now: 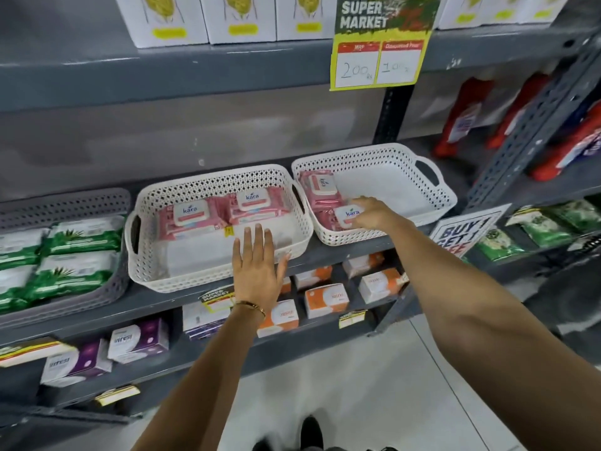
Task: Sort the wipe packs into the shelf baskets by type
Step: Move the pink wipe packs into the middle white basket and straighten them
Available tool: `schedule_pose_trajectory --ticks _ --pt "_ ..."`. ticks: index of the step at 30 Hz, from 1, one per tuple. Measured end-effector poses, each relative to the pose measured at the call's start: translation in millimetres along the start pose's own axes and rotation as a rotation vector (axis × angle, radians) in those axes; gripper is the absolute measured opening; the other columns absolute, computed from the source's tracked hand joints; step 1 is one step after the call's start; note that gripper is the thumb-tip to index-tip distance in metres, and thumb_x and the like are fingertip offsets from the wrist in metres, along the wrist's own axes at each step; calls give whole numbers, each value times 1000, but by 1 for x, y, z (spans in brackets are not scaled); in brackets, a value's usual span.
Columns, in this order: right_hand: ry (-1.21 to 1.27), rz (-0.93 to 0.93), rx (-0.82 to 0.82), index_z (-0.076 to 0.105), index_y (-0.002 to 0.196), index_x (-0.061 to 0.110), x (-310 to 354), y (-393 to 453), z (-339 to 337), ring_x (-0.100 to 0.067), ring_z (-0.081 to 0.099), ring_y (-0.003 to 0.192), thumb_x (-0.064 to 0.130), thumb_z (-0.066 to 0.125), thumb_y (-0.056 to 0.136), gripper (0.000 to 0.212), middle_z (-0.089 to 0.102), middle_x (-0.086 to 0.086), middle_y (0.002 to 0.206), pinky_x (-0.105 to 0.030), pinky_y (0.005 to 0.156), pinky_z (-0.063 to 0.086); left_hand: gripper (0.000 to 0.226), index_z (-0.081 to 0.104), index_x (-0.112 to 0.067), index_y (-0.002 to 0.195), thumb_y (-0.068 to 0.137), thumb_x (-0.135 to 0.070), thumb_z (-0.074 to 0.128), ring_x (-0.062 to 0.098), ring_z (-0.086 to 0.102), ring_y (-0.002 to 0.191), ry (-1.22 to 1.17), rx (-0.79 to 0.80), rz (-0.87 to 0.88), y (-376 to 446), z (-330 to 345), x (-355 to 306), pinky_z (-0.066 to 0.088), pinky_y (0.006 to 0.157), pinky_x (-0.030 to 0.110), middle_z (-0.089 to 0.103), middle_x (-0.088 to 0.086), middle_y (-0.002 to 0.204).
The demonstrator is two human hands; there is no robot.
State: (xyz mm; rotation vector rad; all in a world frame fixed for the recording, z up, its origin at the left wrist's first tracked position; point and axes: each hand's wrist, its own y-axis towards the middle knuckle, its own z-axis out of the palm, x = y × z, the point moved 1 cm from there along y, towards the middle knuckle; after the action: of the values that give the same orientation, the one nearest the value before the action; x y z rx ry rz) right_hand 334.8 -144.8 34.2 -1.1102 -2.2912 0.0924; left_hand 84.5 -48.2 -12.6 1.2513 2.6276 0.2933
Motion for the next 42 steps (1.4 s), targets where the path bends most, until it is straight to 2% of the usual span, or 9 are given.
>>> schedule_pose_trajectory --ticks 3,7,11,13,18,23,29,32,42 --pt "-38 5 41 47 137 21 -1 10 1 -26 52 117 4 60 82 60 50 -7 136 -26 84 41 66 40 -2 135 96 -47 13 35 31 134 14 -12 -3 0 2 0 14 112 48 41 19 142" --pt "-110 -39 20 37 145 19 3 11 5 -30 45 129 14 63 88 63 37 -13 149 -29 99 40 66 39 -3 136 96 -47 12 35 31 134 22 -1 8 -1 3 2 16 111 48 39 19 142" --pt "-108 -69 -37 46 137 17 0 10 4 -31 54 114 0 63 82 60 53 -15 132 -28 79 42 63 38 -3 136 95 -46 18 34 32 134 22 4 16 -1 3 2 17 110 48 40 19 142" --pt "-93 -77 -85 49 133 18 0 5 2 -31 56 110 0 68 77 62 55 -14 128 -28 77 42 65 38 -3 136 95 -47 13 35 32 133 18 7 22 -1 1 3 18 110 49 40 19 142" --pt "-21 -72 -247 46 136 15 3 -8 -4 -30 53 113 0 77 67 77 52 -15 126 -35 91 49 66 39 -3 135 95 -47 12 35 33 133 24 12 47 -1 -1 5 16 109 49 42 19 141" --pt "142 -65 -362 47 135 15 26 -24 -16 -31 43 121 -2 78 64 79 48 -13 128 -39 103 44 73 40 1 134 94 -50 5 35 32 133 -10 40 48 -6 -7 16 11 109 49 42 21 140" --pt "207 -190 -309 50 134 21 92 -31 0 -32 42 123 15 86 59 83 51 -12 129 -34 96 44 78 41 5 131 94 -52 2 37 34 132 -10 34 -28 -22 -18 68 11 110 50 45 23 137" --pt "109 -302 -271 51 134 21 139 -30 26 -35 44 122 26 86 57 85 52 -11 132 -39 104 41 77 41 7 131 94 -51 6 40 34 131 -14 15 -77 -35 -23 104 14 113 47 45 25 136" --pt "-168 -402 70 38 142 25 235 -42 149 -33 31 138 36 81 69 86 37 -11 151 -45 112 30 83 34 7 135 92 -56 3 38 28 134 -16 -15 -209 -55 -36 165 1 112 38 37 26 141"
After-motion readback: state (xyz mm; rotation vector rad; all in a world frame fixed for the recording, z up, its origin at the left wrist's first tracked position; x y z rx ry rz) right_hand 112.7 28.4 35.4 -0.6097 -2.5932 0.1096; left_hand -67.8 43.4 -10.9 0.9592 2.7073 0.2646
